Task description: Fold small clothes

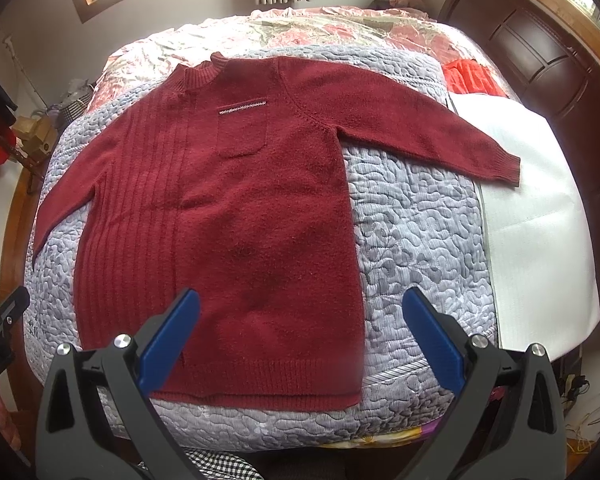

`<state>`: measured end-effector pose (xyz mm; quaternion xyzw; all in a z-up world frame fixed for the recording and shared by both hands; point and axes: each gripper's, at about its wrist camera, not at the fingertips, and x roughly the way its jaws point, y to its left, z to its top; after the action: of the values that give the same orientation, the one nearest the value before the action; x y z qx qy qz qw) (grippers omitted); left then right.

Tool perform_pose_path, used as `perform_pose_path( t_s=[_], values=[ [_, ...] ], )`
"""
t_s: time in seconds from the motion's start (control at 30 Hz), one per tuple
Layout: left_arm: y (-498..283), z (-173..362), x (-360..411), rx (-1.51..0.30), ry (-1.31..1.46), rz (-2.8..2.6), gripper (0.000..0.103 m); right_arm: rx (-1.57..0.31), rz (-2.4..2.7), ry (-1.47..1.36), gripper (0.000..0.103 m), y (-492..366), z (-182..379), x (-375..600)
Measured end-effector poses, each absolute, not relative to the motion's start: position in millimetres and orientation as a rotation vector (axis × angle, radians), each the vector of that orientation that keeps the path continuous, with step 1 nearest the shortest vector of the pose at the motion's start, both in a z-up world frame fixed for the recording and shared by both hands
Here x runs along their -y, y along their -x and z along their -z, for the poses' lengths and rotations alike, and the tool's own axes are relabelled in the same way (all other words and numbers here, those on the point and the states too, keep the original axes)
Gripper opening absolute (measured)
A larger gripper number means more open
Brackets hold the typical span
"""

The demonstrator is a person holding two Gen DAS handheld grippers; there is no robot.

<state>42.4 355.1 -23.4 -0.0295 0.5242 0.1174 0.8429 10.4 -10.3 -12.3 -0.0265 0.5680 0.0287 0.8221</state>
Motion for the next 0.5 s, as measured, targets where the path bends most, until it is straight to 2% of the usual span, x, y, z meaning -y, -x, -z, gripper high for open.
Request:
perform_pose_path(
  t_s=[0.5],
  values=[
    [-46.7, 26.2, -351.3, -1.110, 0.049, -0.244, 0.099, -1.211, -0.058, 0.053, 0.100, -13.1, 13.9, 14.6]
  ],
)
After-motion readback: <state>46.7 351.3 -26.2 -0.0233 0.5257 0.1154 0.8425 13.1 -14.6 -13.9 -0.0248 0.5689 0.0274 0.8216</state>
